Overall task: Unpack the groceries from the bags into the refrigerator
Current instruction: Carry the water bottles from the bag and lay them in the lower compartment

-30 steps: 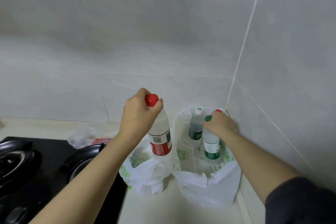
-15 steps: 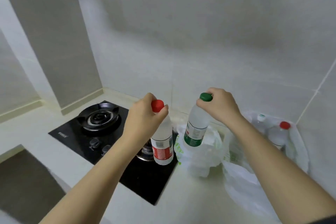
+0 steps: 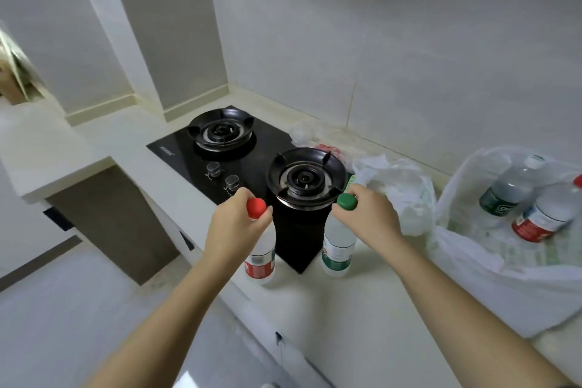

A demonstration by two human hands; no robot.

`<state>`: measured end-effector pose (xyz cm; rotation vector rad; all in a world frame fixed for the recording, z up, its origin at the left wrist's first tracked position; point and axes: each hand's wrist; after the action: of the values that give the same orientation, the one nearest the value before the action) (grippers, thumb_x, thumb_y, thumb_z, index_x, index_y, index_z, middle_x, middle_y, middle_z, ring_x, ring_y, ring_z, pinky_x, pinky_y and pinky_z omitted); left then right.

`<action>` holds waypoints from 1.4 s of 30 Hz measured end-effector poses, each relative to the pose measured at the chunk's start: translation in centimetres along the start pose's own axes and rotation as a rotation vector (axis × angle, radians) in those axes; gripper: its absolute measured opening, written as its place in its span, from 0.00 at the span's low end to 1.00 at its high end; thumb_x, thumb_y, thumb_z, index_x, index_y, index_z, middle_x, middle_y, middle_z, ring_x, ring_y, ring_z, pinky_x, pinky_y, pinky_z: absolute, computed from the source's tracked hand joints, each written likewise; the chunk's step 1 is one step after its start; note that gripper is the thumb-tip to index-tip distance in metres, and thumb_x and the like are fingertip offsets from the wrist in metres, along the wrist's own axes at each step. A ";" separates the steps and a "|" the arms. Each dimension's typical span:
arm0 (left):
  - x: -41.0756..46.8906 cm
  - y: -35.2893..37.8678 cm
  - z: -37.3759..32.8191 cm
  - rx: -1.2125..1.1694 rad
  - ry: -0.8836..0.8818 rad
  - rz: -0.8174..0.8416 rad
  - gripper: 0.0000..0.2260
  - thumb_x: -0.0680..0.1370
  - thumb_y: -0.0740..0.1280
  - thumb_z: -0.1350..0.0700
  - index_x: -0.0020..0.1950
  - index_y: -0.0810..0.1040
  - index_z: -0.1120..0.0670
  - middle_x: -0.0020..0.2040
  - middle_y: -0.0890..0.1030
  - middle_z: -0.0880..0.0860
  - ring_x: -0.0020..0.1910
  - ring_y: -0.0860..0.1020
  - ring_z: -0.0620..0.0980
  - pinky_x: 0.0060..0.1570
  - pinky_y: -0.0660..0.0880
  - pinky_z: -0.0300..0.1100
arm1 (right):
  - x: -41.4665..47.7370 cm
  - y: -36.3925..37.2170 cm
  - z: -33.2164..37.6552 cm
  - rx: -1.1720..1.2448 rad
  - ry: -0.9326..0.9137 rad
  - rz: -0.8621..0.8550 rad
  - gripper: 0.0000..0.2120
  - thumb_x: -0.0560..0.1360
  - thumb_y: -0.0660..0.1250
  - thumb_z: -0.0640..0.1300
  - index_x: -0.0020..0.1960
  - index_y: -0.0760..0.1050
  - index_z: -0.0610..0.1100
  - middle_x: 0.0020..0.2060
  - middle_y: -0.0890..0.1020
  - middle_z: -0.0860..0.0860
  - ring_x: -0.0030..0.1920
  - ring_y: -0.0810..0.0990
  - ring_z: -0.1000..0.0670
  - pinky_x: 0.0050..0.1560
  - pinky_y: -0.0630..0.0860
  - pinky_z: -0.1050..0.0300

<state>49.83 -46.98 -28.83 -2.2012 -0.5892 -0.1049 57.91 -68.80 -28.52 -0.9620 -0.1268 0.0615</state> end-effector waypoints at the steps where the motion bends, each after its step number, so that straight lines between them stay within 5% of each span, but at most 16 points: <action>1: -0.2 0.4 0.3 0.000 -0.007 0.007 0.11 0.75 0.69 0.47 0.45 0.71 0.53 0.36 0.76 0.48 0.38 0.75 0.47 0.37 0.77 0.47 | -0.1 0.2 -0.1 -0.002 0.002 -0.003 0.10 0.71 0.69 0.52 0.41 0.72 0.47 0.34 0.77 0.51 0.40 0.76 0.44 0.36 0.70 0.55; 10: -0.8 3.2 1.3 -0.091 -0.060 0.011 0.13 0.74 0.72 0.49 0.46 0.69 0.52 0.38 0.75 0.46 0.38 0.74 0.46 0.34 0.69 0.36 | -0.1 2.7 -1.3 0.090 0.038 -0.072 0.11 0.70 0.69 0.52 0.40 0.68 0.51 0.31 0.76 0.52 0.38 0.75 0.44 0.36 0.71 0.54; 16: -1.4 3.8 1.4 -0.193 -0.100 -0.051 0.12 0.73 0.74 0.51 0.45 0.71 0.51 0.39 0.76 0.46 0.40 0.76 0.45 0.38 0.75 0.39 | 0.4 3.5 -1.7 0.155 0.004 -0.096 0.11 0.70 0.72 0.51 0.41 0.69 0.50 0.28 0.72 0.53 0.37 0.74 0.43 0.39 0.74 0.50; 20: -2.0 4.6 2.3 -0.272 -0.088 -0.146 0.12 0.71 0.75 0.49 0.46 0.74 0.48 0.41 0.78 0.41 0.43 0.77 0.42 0.42 0.77 0.42 | -0.1 4.1 -2.6 0.190 -0.078 -0.179 0.15 0.69 0.75 0.52 0.40 0.69 0.49 0.26 0.69 0.56 0.31 0.69 0.54 0.34 0.68 0.56; 23: -2.5 5.3 2.9 -0.308 -0.032 -0.190 0.13 0.71 0.75 0.49 0.50 0.74 0.46 0.44 0.77 0.39 0.45 0.76 0.42 0.45 0.76 0.43 | -0.3 4.7 -3.8 0.364 -0.130 -0.180 0.15 0.66 0.76 0.57 0.41 0.72 0.52 0.34 0.67 0.57 0.35 0.69 0.59 0.37 0.64 0.68; 27: -3.9 6.4 4.4 -0.320 -0.078 -0.153 0.27 0.68 0.78 0.47 0.61 0.69 0.48 0.47 0.72 0.47 0.44 0.70 0.45 0.46 0.71 0.39 | -1.3 6.2 -5.6 0.579 -0.034 -0.072 0.31 0.63 0.74 0.59 0.64 0.72 0.57 0.53 0.70 0.60 0.54 0.72 0.66 0.50 0.67 0.75; 30: -5.2 7.3 6.2 -0.340 -0.179 -0.099 0.41 0.61 0.76 0.40 0.69 0.61 0.47 0.49 0.69 0.50 0.47 0.69 0.48 0.47 0.69 0.37 | -2.7 8.2 -7.8 0.708 0.039 0.037 0.44 0.61 0.76 0.58 0.73 0.61 0.62 0.67 0.68 0.60 0.68 0.69 0.62 0.65 0.69 0.60; 34: -6.7 8.9 8.3 -0.313 -0.227 -0.048 0.48 0.62 0.79 0.41 0.75 0.55 0.47 0.60 0.67 0.49 0.55 0.70 0.42 0.51 0.71 0.39 | -4.0 11.3 -10.5 0.772 0.112 0.090 0.48 0.60 0.78 0.55 0.73 0.56 0.68 0.72 0.67 0.58 0.73 0.65 0.57 0.71 0.67 0.40; 37: -7.2 10.3 8.8 -0.330 -0.262 -0.036 0.48 0.64 0.81 0.49 0.76 0.55 0.49 0.68 0.64 0.49 0.62 0.69 0.44 0.57 0.73 0.43 | -4.3 13.2 -11.7 0.798 0.143 0.100 0.51 0.60 0.79 0.52 0.76 0.56 0.61 0.73 0.65 0.59 0.74 0.64 0.55 0.72 0.64 0.38; 42: -7.0 12.3 9.0 -0.419 -0.285 -0.031 0.46 0.65 0.81 0.55 0.75 0.58 0.49 0.69 0.64 0.46 0.68 0.68 0.45 0.63 0.72 0.43 | -4.1 14.9 -11.7 0.905 0.116 0.077 0.50 0.62 0.79 0.40 0.77 0.54 0.43 0.74 0.65 0.45 0.75 0.65 0.43 0.70 0.63 0.31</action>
<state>48.01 -49.52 -45.28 -2.6379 -0.8178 0.0786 55.49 -70.26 -47.73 -0.0643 0.0499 0.1207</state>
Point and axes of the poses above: each hand's wrist, its own x-axis towards the middle knuckle, its own y-axis out of the palm, z = x × y
